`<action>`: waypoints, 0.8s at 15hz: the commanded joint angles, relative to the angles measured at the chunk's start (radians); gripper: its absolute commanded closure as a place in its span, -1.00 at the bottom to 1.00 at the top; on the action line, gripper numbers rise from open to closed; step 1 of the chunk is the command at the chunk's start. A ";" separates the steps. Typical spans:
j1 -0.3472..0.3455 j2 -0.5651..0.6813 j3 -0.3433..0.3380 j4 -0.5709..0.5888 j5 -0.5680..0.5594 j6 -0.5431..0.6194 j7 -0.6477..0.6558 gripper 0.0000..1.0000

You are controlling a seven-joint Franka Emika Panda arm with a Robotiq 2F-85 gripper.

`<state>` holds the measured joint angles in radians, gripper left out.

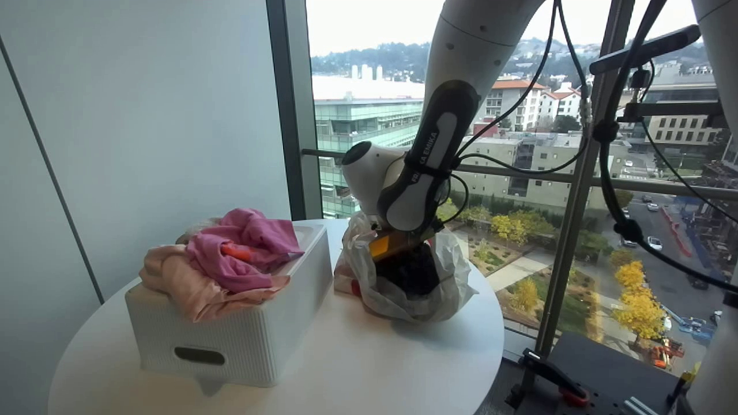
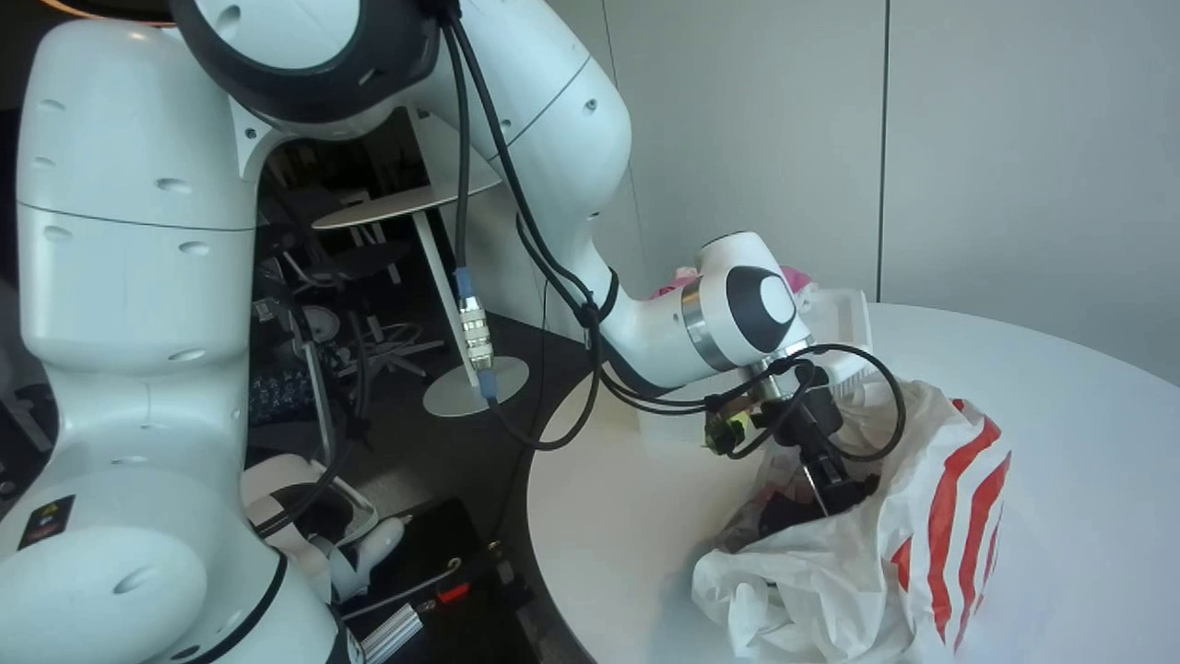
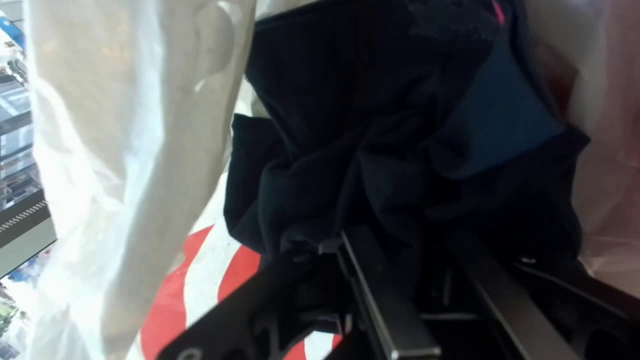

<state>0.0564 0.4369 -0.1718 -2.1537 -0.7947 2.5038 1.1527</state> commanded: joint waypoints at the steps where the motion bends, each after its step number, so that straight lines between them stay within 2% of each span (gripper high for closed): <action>1: 0.034 -0.104 -0.013 -0.037 -0.016 -0.081 0.017 -0.23; 6: 0.017 -0.232 0.039 -0.080 0.037 -0.179 -0.018 -0.97; 8: 0.004 -0.285 0.068 -0.107 0.091 -0.136 -0.046 -1.00; 12: -0.004 -0.350 0.127 -0.150 0.278 0.021 -0.199 -1.00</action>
<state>0.0693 0.1526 -0.0854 -2.2529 -0.6250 2.4327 1.0683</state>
